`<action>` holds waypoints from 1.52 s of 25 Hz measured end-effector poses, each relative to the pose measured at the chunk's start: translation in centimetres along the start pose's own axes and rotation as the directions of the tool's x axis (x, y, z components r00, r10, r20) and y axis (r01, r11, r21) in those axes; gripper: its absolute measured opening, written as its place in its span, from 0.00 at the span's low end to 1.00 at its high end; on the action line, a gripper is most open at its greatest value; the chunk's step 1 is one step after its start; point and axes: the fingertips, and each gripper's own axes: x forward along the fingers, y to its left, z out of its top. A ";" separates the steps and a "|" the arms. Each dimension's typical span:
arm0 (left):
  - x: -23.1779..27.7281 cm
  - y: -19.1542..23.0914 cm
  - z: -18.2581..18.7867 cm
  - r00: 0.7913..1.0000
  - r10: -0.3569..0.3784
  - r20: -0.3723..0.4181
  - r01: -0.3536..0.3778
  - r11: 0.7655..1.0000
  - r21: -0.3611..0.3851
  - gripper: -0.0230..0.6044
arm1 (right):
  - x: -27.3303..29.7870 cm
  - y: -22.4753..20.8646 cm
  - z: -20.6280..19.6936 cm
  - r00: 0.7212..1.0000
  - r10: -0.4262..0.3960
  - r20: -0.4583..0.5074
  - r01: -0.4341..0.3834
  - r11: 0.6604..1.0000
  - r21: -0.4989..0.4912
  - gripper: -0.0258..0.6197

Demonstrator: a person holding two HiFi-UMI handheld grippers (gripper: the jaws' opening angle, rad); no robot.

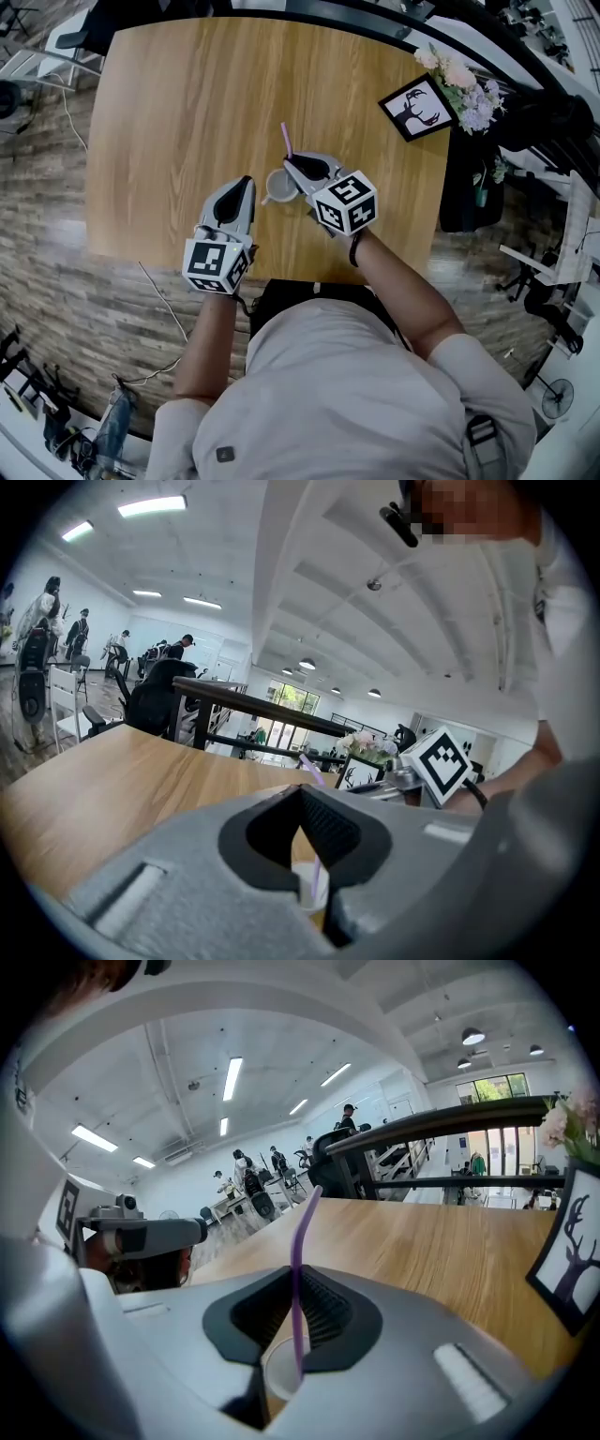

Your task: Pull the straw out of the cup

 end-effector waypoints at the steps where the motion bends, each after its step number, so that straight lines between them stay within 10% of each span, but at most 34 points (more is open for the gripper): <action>1: -0.1 -0.3 0.4 1.000 0.001 0.008 -0.001 1.000 0.004 0.04 | -0.5 0.2 0.5 1.000 0.003 0.011 -0.002 1.000 -0.006 0.09; 22: -2.5 -13.1 8.2 0.988 -0.015 0.153 -0.005 0.991 0.135 0.04 | -16.3 4.3 8.8 0.972 0.028 0.235 0.008 0.988 -0.154 0.09; 38: -8.2 -28.2 4.8 0.978 0.073 0.197 -0.110 0.976 0.187 0.04 | -33.5 6.6 2.5 0.942 0.123 0.311 -0.052 0.973 -0.226 0.09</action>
